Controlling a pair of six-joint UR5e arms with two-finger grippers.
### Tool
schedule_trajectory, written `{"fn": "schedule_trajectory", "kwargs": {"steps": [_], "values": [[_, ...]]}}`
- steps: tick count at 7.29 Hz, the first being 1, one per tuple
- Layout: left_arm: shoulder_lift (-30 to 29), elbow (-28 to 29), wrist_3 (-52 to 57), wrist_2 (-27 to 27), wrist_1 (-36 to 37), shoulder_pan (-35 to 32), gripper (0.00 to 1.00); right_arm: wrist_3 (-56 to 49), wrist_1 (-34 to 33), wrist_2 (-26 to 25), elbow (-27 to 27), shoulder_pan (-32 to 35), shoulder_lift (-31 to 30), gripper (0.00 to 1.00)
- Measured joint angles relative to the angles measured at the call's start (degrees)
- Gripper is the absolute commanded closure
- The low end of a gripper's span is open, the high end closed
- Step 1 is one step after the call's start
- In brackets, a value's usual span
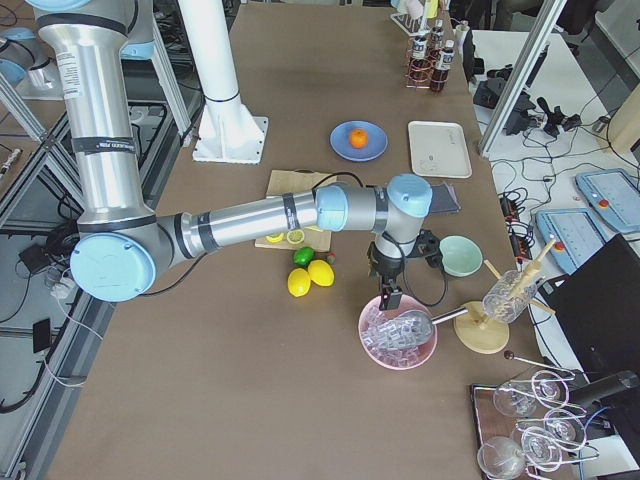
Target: Pick orange to plate
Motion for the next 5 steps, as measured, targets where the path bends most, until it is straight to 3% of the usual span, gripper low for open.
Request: {"fn": "schedule_trajectory", "kwargs": {"steps": [5], "values": [[-0.1, 0.1, 0.0, 0.0, 0.3, 0.0, 0.01, -1.5, 0.3, 0.0, -2.0, 4.3, -2.3, 0.0]]}}
